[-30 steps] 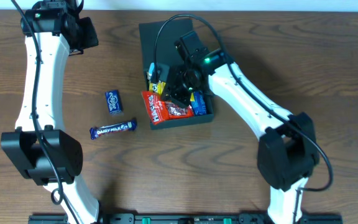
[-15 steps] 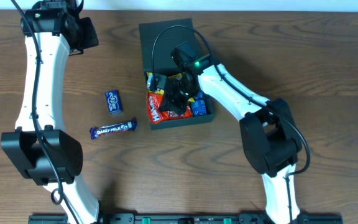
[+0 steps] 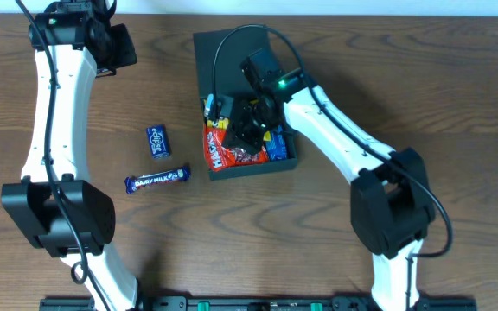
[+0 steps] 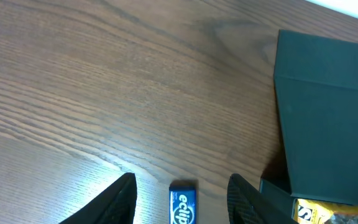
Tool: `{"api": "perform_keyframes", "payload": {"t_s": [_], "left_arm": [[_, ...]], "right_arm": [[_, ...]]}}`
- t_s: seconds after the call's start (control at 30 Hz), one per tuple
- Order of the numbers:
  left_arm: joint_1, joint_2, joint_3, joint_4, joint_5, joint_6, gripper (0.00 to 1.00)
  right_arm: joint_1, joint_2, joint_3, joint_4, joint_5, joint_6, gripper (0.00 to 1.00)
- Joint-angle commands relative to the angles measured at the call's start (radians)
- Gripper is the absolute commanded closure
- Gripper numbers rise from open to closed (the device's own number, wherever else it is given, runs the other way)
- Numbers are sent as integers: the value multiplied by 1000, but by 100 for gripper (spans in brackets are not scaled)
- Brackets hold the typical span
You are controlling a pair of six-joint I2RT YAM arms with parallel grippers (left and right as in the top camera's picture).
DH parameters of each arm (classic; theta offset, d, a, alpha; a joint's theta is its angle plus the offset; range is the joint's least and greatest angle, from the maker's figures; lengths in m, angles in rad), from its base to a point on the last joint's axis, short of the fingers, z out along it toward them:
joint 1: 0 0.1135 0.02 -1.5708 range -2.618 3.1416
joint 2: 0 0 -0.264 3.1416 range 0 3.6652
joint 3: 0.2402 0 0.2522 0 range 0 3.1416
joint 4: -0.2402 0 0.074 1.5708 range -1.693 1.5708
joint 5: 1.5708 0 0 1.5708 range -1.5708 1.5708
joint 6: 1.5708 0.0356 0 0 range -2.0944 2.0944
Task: Pack container
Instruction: 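Carry the red Hacks bag into the box and release it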
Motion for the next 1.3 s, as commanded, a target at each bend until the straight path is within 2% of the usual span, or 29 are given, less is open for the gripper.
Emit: {"api": "perform_keyframes", "payload": {"t_s": [0.0,0.57,0.87,0.97,1.1,1.27], "left_arm": [[0,-6,-5,-3,4,21,52],[0,-6,-5,-9,3,22,52],[0,-6,-5,-7,3,21,51],[0,-6,-5,-8,4,21,51],[0,-5,-18,-11,5,20,51],[-3,-5,-185,47,183,-10,55]], "right_arm": [[26,-4,4,-6,-45,-49,99],[50,166,-16,68,36,-29,99],[50,164,-7,73,32,-15,99],[45,142,46,39,6,46,99],[8,76,175,-59,4,46,99],[-144,-1,216,-104,140,159,99]]}}
